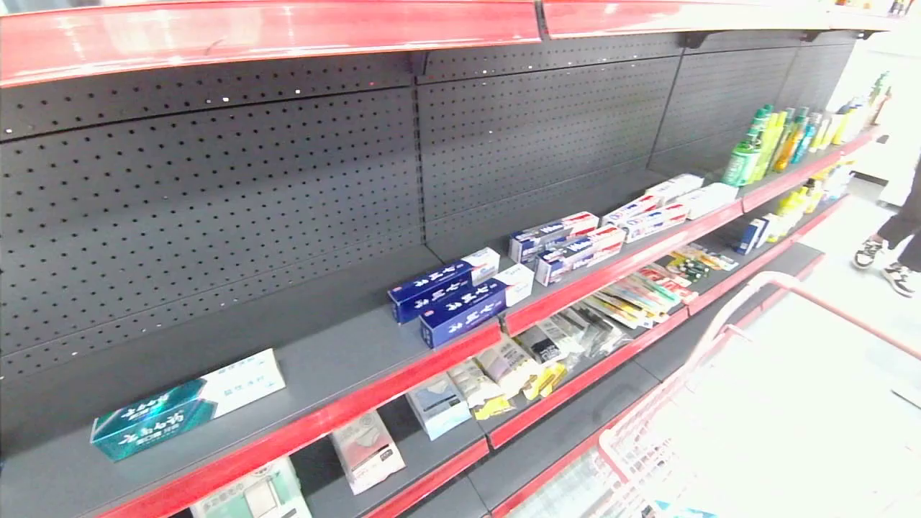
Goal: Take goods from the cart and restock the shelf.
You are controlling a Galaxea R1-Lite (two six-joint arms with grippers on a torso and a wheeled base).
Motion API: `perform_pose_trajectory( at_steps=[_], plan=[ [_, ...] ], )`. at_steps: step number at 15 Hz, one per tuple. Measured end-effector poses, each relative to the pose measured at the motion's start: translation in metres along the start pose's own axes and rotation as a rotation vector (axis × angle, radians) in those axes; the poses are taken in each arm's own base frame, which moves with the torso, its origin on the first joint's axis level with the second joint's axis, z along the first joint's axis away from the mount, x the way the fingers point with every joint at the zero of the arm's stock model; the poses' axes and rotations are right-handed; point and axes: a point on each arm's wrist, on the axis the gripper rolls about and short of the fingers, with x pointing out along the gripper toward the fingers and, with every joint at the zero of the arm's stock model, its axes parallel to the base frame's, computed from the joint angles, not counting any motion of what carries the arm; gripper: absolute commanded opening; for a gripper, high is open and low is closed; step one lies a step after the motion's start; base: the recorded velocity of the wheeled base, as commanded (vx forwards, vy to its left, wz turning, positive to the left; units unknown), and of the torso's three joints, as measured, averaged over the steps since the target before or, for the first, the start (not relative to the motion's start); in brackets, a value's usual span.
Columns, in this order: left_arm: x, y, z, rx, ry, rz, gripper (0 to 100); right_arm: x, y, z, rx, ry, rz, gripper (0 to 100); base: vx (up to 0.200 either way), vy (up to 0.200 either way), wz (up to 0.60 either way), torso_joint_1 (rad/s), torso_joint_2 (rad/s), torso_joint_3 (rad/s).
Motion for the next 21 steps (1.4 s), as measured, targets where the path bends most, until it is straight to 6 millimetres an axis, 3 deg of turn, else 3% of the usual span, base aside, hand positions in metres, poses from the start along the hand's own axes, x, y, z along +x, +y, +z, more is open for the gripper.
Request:
perform_pose_trajectory(
  at_steps=[9, 21],
  plan=[
    [0.0000, 0.0000, 0.0000, 0.000, 0.000, 0.000, 100, 0.0000, 0.0000, -0.0001, 0.000, 0.000, 0.000, 100, 0.000, 0.000, -0.60, 0.001, 0.00, 0.001],
    [0.0000, 0.0000, 0.0000, 0.001, 0.000, 0.000, 100, 0.0008, -0.0001, 0.0005, 0.054, 0.009, -0.019, 100, 0.000, 0.000, 0.00, 0.000, 0.00, 0.000]
  ],
)
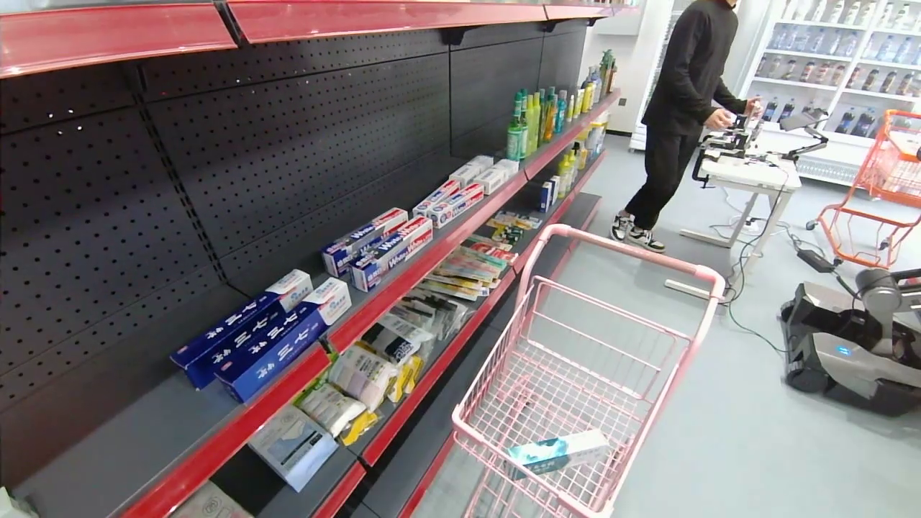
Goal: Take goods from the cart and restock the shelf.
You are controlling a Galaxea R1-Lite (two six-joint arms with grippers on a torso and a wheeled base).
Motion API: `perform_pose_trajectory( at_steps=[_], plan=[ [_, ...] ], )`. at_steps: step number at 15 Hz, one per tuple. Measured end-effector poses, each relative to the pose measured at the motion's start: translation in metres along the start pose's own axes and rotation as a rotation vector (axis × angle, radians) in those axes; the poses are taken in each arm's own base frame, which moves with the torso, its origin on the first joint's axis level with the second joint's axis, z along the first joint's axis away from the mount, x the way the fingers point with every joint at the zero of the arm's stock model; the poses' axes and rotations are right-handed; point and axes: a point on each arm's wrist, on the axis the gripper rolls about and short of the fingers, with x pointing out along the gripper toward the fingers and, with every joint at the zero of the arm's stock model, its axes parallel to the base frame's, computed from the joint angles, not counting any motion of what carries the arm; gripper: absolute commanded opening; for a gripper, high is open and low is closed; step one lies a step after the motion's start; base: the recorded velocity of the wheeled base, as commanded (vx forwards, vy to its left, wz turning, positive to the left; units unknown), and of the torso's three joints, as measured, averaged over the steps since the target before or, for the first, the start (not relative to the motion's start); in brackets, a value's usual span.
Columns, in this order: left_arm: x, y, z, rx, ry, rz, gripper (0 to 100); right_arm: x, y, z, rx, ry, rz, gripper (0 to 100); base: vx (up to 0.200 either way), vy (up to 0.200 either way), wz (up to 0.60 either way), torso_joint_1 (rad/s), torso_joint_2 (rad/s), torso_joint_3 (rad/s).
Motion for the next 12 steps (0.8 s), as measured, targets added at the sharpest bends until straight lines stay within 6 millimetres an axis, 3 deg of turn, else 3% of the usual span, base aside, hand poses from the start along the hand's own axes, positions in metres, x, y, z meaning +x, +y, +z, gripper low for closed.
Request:
perform_pose_trajectory(
  at_steps=[2, 4, 7, 8, 10, 12],
  plan=[
    [0.000, 0.000, 0.000, 0.001, 0.000, 0.000, 100, 0.001, 0.000, 0.003, -0.002, 0.008, -0.010, 100, 0.000, 0.000, 0.00, 0.000, 0.00, 0.000],
    [0.000, 0.000, 0.000, 0.002, 0.000, 0.000, 100, 0.000, 0.002, 0.026, 0.033, -0.018, -0.009, 100, 0.000, 0.000, 0.00, 0.000, 0.00, 0.000],
    [0.000, 0.000, 0.000, 0.002, 0.000, -0.001, 100, 0.014, 0.006, 0.104, 0.126, -0.013, -0.019, 100, 0.000, -0.067, 0.00, -0.001, 0.00, 0.001],
    [0.000, 0.000, 0.000, 0.003, 0.000, -0.001, 100, 0.033, 0.007, 0.125, 0.145, 0.049, -0.034, 100, 0.000, 0.000, 0.00, 0.000, 0.00, 0.000],
    [0.000, 0.000, 0.000, 0.005, 0.000, -0.001, 100, 0.086, 0.008, 0.144, 0.165, 0.224, -0.058, 100, 0.000, 0.000, 0.00, 0.033, 0.00, 0.001],
    [0.000, 0.000, 0.000, 0.003, 0.000, 0.000, 100, 0.153, 0.007, 0.134, 0.140, 0.469, -0.054, 100, 0.000, 0.000, 0.00, 0.000, 0.00, 0.000]
  ],
)
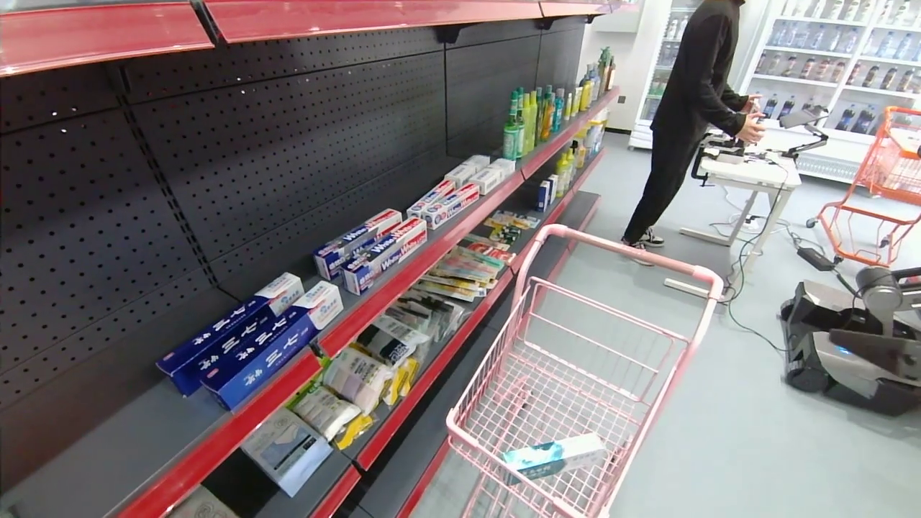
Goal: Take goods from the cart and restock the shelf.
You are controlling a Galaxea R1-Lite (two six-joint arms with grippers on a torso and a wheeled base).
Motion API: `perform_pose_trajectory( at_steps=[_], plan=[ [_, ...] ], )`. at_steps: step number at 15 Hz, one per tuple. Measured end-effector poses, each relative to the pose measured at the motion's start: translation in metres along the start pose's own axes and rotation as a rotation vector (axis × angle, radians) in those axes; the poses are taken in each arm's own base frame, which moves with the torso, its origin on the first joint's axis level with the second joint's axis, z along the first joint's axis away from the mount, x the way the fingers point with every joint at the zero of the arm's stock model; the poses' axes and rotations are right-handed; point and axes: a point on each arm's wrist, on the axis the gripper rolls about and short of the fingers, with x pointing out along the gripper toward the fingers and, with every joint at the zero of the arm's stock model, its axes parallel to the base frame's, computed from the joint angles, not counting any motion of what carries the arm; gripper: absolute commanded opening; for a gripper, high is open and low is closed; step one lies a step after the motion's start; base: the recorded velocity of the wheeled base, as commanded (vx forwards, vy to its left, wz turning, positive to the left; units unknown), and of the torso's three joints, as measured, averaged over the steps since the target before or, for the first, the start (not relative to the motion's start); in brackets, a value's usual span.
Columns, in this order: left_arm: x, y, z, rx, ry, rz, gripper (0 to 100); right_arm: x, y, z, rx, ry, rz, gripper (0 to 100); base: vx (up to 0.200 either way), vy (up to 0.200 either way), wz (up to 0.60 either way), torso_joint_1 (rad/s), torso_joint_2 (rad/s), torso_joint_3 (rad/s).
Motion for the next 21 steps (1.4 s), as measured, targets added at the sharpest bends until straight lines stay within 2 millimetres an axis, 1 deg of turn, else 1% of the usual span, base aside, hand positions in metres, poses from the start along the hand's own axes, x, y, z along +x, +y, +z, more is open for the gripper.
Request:
perform_pose_trajectory(
  at_steps=[1, 2, 5, 8, 9, 11, 14, 17, 21],
  plan=[
    [0.000, 0.000, 0.000, 0.000, 0.001, -0.002, 100, 0.037, 0.000, 0.003, -0.054, 0.123, 0.000, 100, 0.000, 0.000, 0.00, 0.000, 0.00, 0.000],
    [0.000, 0.000, 0.000, -0.001, 0.000, 0.000, 100, 0.070, -0.001, 0.000, -0.121, 0.235, 0.013, 100, 0.000, 0.000, 0.00, 0.000, 0.00, 0.000],
    [0.000, 0.000, 0.000, -0.002, 0.001, -0.001, 100, 0.159, -0.004, -0.021, -0.303, 0.490, 0.114, 100, 0.000, 0.000, 0.00, 0.000, 0.00, 0.000],
    [0.000, 0.000, 0.000, -0.002, 0.000, 0.000, 100, 0.227, 0.002, -0.044, -0.397, 0.619, 0.204, 100, 0.000, 0.000, 0.00, 0.000, 0.00, 0.000],
    [0.000, 0.000, 0.000, -0.003, 0.000, -0.001, 100, 0.244, 0.006, -0.051, -0.425, 0.641, 0.228, 100, 0.000, 0.000, 0.00, 0.000, 0.00, 0.000],
    [0.000, 0.000, 0.000, -0.003, 0.000, 0.000, 100, 0.271, 0.013, -0.065, -0.460, 0.683, 0.260, 100, 0.000, 0.000, 0.00, 0.000, 0.00, 0.000],
    [0.000, 0.000, 0.000, -0.004, 0.000, 0.000, 100, 0.296, 0.038, -0.088, -0.516, 0.729, 0.319, 100, 0.000, 0.000, 0.00, 0.000, 0.00, 0.000],
    [0.000, 0.000, 0.000, -0.003, 0.000, 0.000, 100, 0.315, 0.074, -0.102, -0.587, 0.722, 0.387, 100, 0.000, 0.000, 0.00, 0.000, 0.00, 0.000],
    [0.000, 0.000, 0.000, -0.004, 0.000, 0.000, 100, 0.329, 0.114, -0.123, -0.672, 0.719, 0.455, 100, 0.000, 0.000, 0.00, 0.000, 0.00, 0.000]
  ],
)
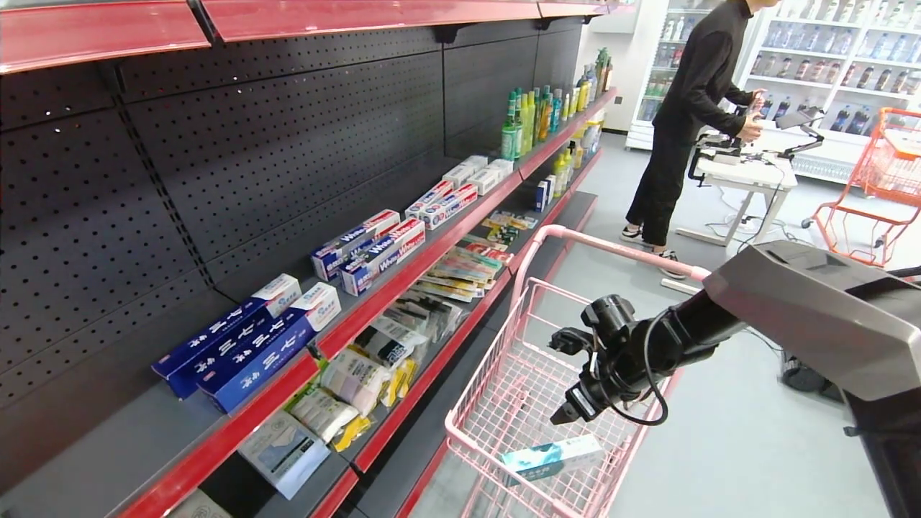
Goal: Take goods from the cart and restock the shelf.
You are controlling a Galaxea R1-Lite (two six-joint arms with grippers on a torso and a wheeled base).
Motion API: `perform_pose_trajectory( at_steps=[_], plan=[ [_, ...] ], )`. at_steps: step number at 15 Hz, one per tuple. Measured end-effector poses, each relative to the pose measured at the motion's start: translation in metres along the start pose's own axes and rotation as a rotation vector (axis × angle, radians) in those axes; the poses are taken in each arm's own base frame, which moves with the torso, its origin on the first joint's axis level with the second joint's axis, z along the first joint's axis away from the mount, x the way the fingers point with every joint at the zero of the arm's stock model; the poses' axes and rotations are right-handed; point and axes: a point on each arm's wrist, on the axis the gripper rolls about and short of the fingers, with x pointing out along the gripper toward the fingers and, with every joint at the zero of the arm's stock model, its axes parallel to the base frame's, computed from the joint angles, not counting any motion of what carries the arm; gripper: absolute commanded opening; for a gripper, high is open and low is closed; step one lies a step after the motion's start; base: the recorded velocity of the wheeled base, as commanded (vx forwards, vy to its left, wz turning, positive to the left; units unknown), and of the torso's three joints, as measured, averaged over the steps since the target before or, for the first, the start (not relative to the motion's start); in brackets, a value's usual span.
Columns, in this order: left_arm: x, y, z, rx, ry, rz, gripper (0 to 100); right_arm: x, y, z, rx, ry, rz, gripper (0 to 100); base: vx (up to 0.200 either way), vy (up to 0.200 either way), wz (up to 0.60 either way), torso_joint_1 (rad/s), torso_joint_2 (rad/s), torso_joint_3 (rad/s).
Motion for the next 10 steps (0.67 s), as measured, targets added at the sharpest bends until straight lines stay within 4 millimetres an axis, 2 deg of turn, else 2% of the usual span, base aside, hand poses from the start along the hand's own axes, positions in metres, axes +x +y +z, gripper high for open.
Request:
perform_pose_trajectory(
  at_steps=[4, 7, 10],
  plan=[
    [0.000, 0.000, 0.000, 0.000, 0.000, 0.000, 100, 0.016, 0.005, -0.009, -0.066, 0.049, 0.015, 100, 0.000, 0.000, 0.00, 0.000, 0.00, 0.000],
    [0.000, 0.000, 0.000, 0.000, 0.000, 0.000, 100, 0.018, 0.000, -0.020, -0.048, 0.092, -0.019, 100, 0.000, 0.000, 0.00, -0.024, 0.05, 0.028],
    [0.000, 0.000, 0.000, 0.000, 0.000, 0.000, 100, 0.019, -0.004, -0.022, -0.086, 0.098, -0.022, 100, 0.000, 0.000, 0.00, -0.080, 0.17, 0.092]
  ],
)
